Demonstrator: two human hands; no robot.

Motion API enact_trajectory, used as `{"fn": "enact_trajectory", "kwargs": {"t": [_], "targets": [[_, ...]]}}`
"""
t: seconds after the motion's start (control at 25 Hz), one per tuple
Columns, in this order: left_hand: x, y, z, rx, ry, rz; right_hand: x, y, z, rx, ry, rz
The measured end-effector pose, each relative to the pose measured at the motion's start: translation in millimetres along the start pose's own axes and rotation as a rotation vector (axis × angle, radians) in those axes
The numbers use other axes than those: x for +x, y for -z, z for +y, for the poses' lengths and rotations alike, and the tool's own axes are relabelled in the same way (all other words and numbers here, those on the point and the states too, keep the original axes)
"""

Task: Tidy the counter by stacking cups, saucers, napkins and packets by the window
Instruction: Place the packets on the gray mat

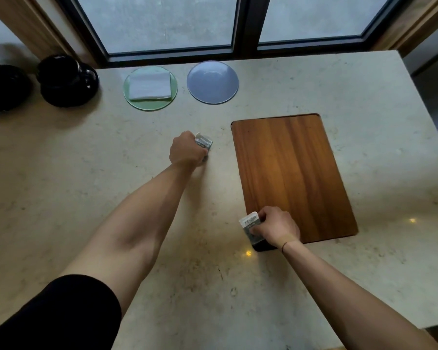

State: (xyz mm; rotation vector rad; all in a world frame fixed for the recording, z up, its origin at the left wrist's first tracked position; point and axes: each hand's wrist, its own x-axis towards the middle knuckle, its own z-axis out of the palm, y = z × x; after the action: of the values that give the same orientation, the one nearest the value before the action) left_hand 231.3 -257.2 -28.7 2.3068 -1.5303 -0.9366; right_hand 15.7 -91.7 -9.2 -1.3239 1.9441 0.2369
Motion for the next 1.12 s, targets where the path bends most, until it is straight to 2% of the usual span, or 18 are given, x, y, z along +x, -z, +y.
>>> {"fn": "enact_trajectory", "kwargs": {"t": [0.24, 0.4, 0.48, 0.6, 0.76, 0.92, 1.12], "targets": [[3.1, -8.2, 3.1, 0.042, 0.027, -0.015, 0.8, 3.0, 4.0, 0.052, 0.038, -0.034], [3.7, -3.1, 5.8, -0.177, 0.001, -0.106, 6.6, 4.4, 7.6, 0.217, 0.062, -0.095], [0.4, 0.6, 4.5, -0.241, 0.041, -0.185, 6.6, 7.3, 5.6, 0.330, 0.067, -0.139], [-7.4, 5.5, -4.6, -0.473, 0.151, -0.305, 9.9, 16.2, 1.2, 0.535, 0.045, -0.206], [-18.8, 11.1, -24.0, -0.869, 0.345, -0.216, 25.5, 32.2, -11.2, 0.995, -0.067, -0.151], [-36.5, 13.2, -34.8, -0.867, 0.372, -0.394, 39.5, 33.6, -32.9, 0.901, -0.015, -0.246], [-20.7, 22.5, -34.9, -1.016, 0.397, -0.333, 64.4, 53.5, -62.8, 0.959, 0.062, -0.206]]}}
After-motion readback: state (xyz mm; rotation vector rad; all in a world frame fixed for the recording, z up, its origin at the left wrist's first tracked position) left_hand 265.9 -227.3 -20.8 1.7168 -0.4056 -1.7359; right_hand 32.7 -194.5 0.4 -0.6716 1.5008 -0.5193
